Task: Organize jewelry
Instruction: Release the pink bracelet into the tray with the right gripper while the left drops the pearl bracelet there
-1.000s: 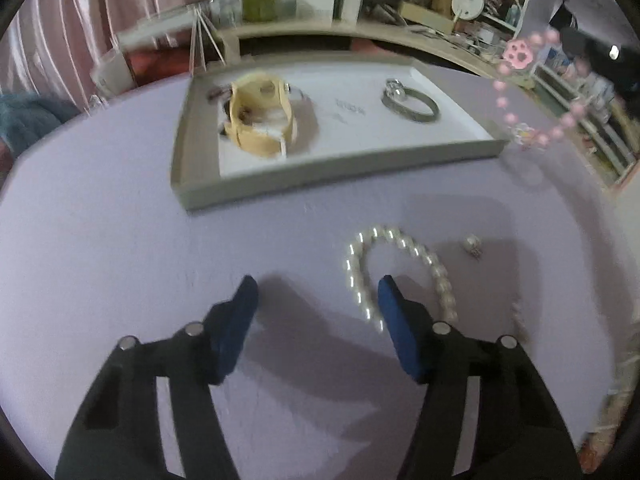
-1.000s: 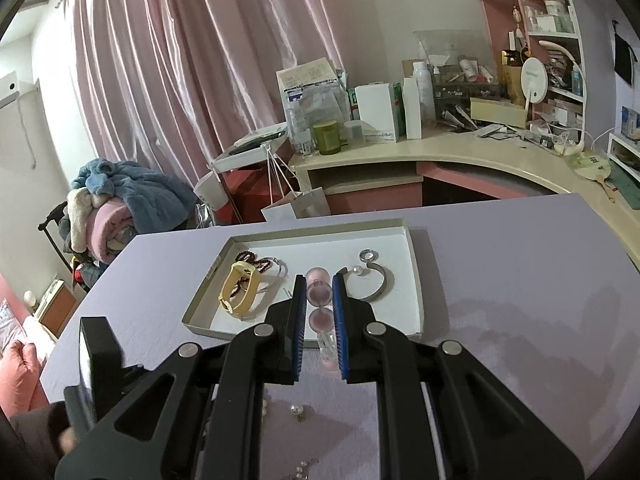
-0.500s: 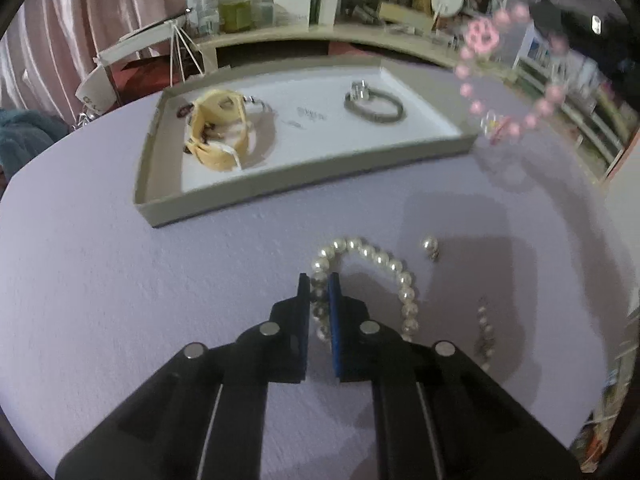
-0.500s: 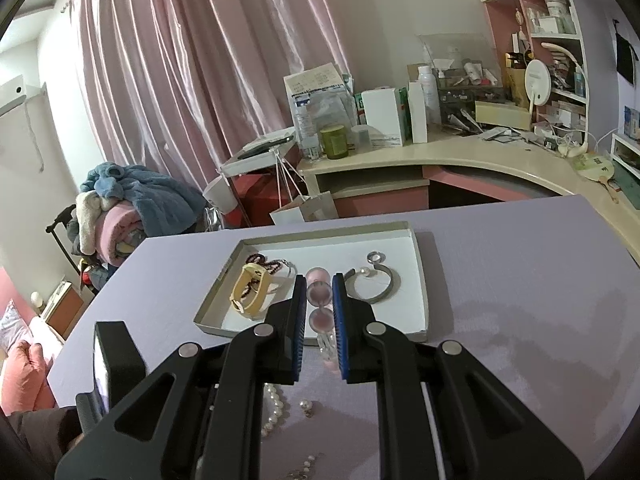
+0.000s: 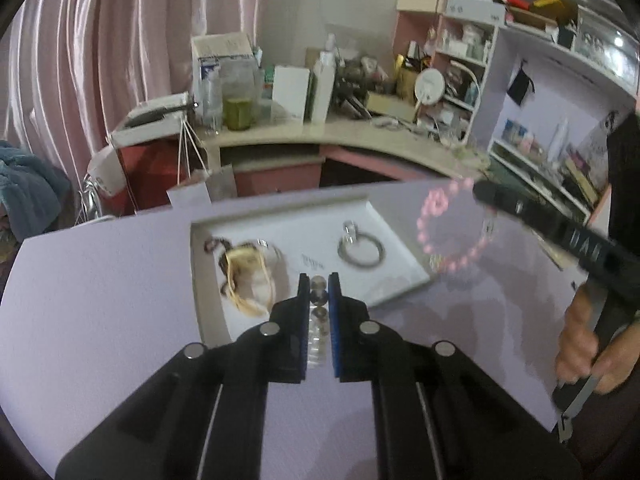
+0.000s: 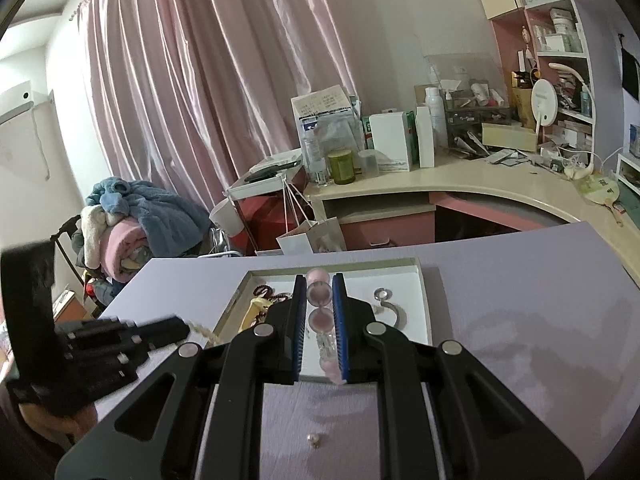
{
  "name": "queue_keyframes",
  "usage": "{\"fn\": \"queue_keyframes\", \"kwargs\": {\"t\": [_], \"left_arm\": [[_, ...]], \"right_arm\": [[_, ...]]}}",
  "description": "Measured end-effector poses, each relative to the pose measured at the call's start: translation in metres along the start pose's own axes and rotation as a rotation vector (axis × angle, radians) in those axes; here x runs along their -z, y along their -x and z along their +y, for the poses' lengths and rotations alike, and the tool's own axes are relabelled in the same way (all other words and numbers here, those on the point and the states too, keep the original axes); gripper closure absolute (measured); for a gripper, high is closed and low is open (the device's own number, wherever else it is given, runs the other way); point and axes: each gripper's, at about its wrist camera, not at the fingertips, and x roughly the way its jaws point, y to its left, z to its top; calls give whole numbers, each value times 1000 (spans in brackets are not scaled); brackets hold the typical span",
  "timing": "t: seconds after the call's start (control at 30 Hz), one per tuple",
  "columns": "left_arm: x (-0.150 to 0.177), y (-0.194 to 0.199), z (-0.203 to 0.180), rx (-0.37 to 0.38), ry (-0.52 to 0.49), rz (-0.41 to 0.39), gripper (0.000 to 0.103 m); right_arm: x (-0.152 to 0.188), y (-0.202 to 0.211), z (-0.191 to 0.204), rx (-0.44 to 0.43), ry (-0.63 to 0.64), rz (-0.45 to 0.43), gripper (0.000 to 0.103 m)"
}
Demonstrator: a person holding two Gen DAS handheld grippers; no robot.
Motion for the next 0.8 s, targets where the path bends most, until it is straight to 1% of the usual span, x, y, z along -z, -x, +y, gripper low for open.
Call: {"fn": "queue_keyframes", "kwargs": {"t": [0.2, 0.43, 0.47, 0.53, 0.57, 0.6, 0.67, 0.8], "left_arm": [[-31, -11, 10, -8, 17, -49, 94], [-44, -37, 22, -33, 26, -38, 94], [-46, -40, 24, -31, 29, -38, 94], [-46, -45, 25, -28, 28, -37, 94], [-47, -49, 25, -28, 25, -35, 94], [-47, -51, 24, -28, 22, -33, 94], [-47, -56, 24, -23, 18, -29, 94], [-48, -67, 19, -10, 15, -25, 94]], "right_arm": [[-3, -30, -7, -30, -28, 38, 89], [5, -84, -15, -111, -102, 142, 89], [6, -90, -15, -111, -104, 150, 89], [12, -101, -17, -79, -87, 167, 89], [14, -103, -19, -58, -83, 167, 86], [17, -103, -22, -45, -84, 166, 76], [18, -99, -27, -36, -93, 151, 57], [16, -87, -33, -7, -71, 115, 56]]}}
